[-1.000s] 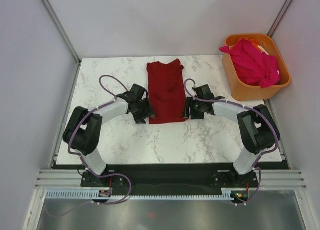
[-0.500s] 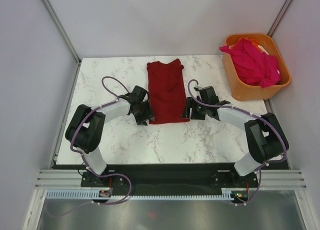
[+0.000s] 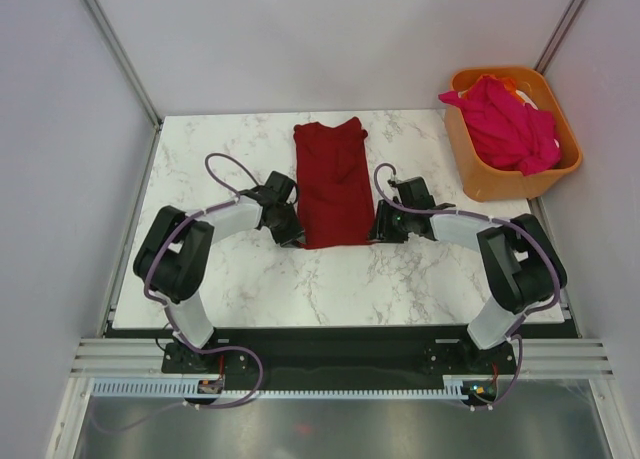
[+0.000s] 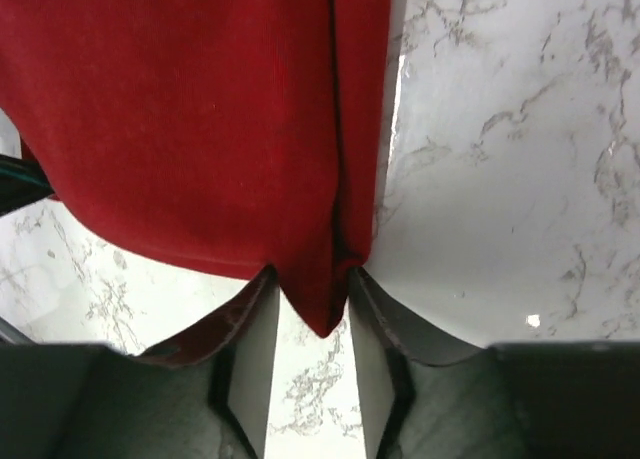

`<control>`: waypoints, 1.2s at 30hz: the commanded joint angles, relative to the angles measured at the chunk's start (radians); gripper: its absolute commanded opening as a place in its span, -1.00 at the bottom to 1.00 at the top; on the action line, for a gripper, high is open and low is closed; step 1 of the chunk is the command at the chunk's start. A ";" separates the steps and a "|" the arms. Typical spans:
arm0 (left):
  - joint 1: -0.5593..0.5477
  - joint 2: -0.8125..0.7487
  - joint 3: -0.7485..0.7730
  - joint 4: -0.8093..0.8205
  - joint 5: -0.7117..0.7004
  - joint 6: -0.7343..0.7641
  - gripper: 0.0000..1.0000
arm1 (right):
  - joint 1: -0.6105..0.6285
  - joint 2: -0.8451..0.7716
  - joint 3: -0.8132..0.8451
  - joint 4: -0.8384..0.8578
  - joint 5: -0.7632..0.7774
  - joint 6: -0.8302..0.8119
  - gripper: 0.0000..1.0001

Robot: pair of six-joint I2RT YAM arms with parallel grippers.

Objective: Fold and stack the t-shirts
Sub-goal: Fold the tshirt

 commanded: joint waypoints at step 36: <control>-0.048 -0.571 -0.039 -0.441 -0.076 -0.038 -0.95 | 0.006 -0.592 -0.008 -0.366 0.013 0.097 -1.00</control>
